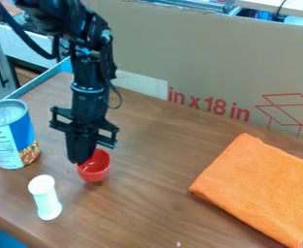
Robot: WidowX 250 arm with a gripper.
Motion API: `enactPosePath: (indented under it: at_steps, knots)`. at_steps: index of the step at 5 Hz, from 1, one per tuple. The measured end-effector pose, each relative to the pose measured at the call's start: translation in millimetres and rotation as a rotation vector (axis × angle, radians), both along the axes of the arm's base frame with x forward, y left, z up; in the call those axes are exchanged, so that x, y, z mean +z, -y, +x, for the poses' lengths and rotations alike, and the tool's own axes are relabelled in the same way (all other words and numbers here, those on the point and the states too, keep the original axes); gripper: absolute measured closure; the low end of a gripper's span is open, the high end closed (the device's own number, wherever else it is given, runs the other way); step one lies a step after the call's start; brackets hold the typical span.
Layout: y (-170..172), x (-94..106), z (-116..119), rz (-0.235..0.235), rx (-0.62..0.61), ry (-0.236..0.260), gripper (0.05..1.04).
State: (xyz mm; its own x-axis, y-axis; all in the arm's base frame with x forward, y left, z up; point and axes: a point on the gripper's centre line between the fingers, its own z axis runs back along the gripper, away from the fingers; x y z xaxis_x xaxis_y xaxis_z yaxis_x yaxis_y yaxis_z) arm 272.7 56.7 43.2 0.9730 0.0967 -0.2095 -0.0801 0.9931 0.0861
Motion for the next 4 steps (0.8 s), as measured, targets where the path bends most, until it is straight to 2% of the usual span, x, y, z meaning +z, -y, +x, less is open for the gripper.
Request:
enactPosePath:
  at_steps: [1,3,4]
  knots:
    - [-0.6,-3.9,10.2,-0.005,-0.013,0.006,0.996]
    - [-0.6,-5.6,10.6,-0.006,0.000,-0.016,0.976]
    - [0.3,-3.7,5.2,-0.001,0.010,-0.040,0.793]
